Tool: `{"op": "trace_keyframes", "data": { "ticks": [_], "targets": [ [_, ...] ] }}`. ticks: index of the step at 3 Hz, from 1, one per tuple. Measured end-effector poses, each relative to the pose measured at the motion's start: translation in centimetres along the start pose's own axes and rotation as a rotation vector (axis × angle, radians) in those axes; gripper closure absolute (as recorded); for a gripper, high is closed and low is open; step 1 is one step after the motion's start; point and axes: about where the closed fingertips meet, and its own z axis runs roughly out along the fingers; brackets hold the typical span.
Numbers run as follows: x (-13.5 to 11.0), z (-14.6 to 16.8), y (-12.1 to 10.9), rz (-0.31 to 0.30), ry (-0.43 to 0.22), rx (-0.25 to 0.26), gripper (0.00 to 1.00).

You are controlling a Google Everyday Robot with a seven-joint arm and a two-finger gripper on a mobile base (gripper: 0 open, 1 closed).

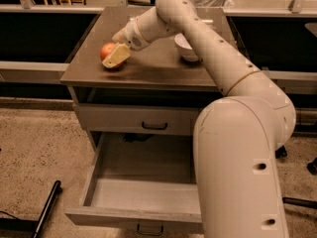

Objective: Place apple into middle drawer

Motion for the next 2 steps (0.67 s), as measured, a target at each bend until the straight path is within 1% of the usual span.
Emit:
{"op": "trace_keyframes", "data": {
  "ticks": [1,2],
  "targets": [
    [0.05,1.57,-0.33,-0.001,-0.033,0.004,0.58],
    [0.9,1.8,-0.04,0.024,-0.058,-0.001,0.81]
  ]
}}
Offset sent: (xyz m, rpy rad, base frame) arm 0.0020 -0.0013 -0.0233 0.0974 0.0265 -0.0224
